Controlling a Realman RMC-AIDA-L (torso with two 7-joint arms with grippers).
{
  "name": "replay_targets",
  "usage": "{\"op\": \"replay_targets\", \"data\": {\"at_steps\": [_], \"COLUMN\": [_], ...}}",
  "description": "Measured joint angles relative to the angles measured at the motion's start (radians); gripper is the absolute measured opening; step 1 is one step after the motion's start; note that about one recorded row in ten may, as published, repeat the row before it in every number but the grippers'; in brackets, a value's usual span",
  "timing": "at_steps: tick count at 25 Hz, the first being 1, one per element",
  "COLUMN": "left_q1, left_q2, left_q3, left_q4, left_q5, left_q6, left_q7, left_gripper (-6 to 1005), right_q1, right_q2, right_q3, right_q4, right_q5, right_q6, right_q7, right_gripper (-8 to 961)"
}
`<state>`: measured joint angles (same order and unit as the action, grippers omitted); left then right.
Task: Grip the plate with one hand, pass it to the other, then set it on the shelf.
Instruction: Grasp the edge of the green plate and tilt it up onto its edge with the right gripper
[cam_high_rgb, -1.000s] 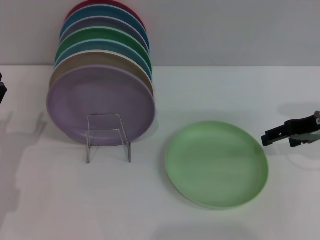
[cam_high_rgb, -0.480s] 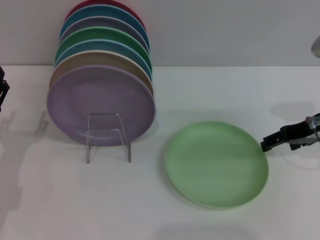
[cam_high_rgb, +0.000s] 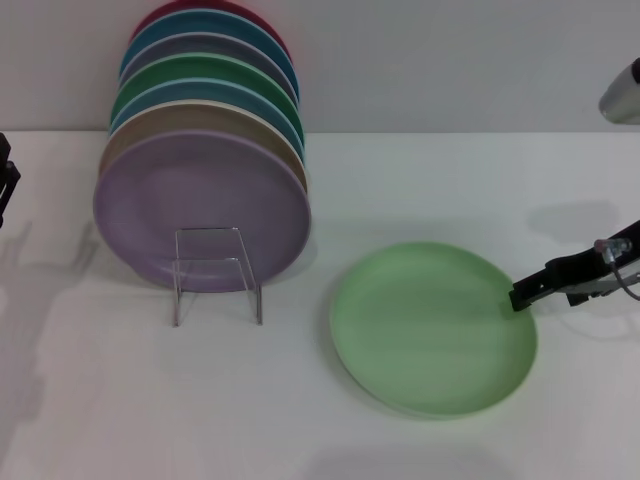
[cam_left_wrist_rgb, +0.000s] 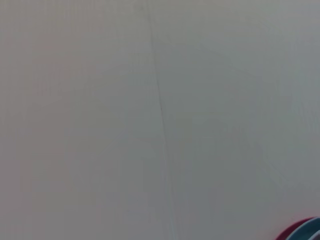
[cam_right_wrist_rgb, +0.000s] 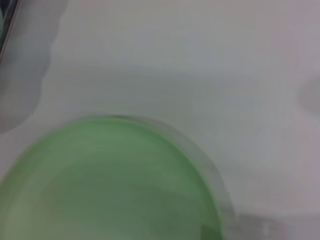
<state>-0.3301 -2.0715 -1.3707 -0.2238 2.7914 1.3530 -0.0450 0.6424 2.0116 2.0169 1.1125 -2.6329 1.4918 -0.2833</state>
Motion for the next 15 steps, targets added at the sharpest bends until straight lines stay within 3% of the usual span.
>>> {"op": "replay_targets", "data": {"at_steps": [15], "left_q1": [0.006], "left_q2": [-0.001], "left_q3": [0.001], "left_q4": [0.0], "left_q5": [0.005], "left_q6": [0.005], "left_q7": [-0.001], "left_gripper": [800], "right_q1": [0.019], "right_q2": [0.002], "right_q3": [-0.056], "right_q4": [-0.071], "right_q5": [0.005], "right_q6": [-0.047], "right_q7": [0.003], "right_gripper": [815]}}
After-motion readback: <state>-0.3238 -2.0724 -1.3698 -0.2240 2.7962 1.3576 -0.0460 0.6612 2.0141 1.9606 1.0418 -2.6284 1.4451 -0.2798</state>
